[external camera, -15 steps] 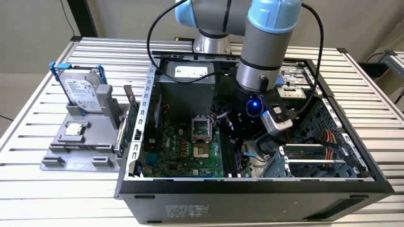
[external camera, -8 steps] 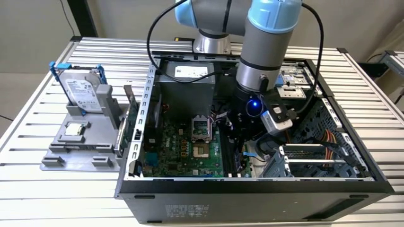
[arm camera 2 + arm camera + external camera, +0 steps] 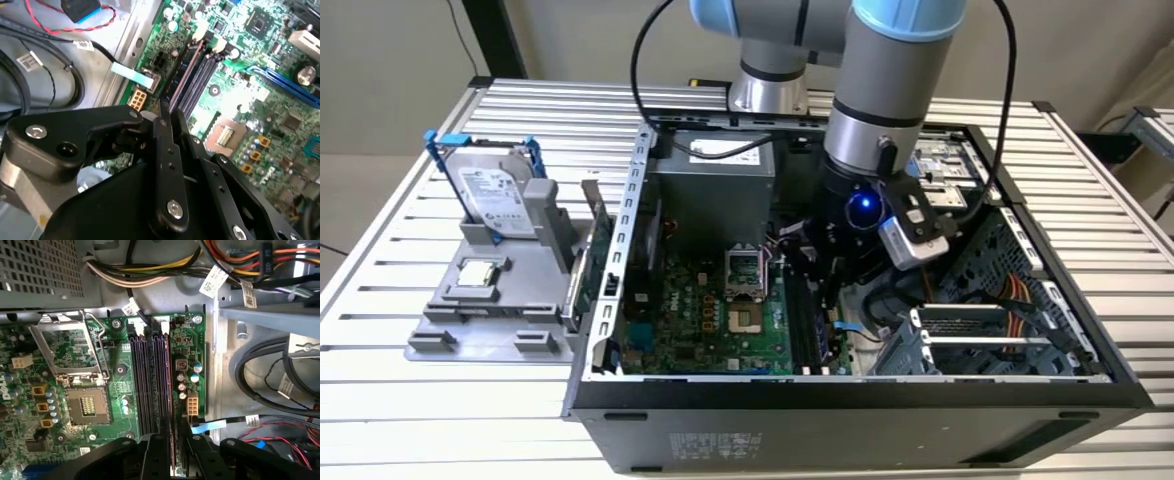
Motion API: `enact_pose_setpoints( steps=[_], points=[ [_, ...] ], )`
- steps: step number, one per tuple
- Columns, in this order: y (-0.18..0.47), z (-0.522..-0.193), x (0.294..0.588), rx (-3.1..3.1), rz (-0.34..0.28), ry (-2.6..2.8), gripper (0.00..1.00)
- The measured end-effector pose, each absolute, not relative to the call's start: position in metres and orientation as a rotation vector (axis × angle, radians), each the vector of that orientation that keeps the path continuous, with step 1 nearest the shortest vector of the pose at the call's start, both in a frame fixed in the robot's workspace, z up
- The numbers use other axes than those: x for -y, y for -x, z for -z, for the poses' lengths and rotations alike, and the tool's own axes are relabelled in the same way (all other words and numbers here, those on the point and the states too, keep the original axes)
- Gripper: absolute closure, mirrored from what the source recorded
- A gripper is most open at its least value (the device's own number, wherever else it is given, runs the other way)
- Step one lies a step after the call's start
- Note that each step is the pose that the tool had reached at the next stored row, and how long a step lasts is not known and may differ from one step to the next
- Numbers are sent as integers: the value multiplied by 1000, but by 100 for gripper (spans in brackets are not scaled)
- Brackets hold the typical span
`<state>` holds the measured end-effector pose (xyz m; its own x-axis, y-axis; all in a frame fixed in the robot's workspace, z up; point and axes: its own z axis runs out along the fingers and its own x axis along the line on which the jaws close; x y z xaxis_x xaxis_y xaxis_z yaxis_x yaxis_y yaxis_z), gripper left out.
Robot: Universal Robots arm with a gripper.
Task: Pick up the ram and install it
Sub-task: 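Insert the ram into the slot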
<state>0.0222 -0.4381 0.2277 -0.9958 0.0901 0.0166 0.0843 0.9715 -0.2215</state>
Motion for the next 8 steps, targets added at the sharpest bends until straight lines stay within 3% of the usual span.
enact_pose_setpoints(
  steps=[8],
  points=[
    [-22,-240,438,3089,-325,148,0]
  ],
)
